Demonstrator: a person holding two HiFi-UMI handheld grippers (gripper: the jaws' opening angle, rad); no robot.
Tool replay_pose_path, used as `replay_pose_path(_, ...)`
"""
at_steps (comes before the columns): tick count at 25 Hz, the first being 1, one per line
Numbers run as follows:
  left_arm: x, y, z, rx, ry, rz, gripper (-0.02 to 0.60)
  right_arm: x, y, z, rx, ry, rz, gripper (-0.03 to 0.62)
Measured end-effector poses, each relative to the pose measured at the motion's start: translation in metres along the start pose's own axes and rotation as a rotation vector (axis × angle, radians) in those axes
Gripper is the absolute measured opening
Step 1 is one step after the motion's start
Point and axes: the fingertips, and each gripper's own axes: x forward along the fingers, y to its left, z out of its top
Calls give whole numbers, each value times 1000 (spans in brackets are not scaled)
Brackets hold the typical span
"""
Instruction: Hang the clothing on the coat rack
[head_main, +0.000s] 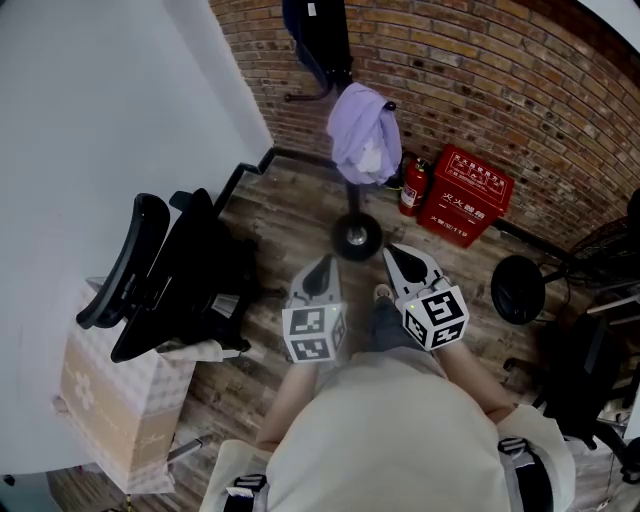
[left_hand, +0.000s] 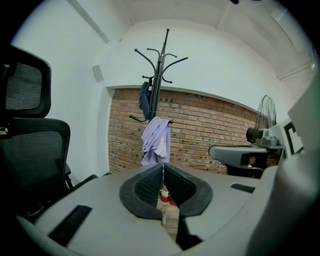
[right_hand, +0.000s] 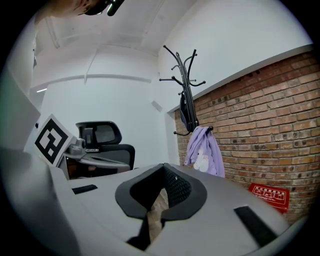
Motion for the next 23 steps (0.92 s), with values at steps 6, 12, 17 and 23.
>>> replay_pose_path(6,-1,1,0,6,1,1,8,1,4,2,0,-4,9,-2)
replay_pose_path(12,-3,2,4,11,-7,4,6,2,6,3,13,-8,9,-2)
replay_pose_path(17,-2,1,3,24,1,6,5,2,4,6,20,-17,6,-2)
replay_pose_path(23,1,0,1,26,13,2,5,3,3,7,18,-21,6,-2)
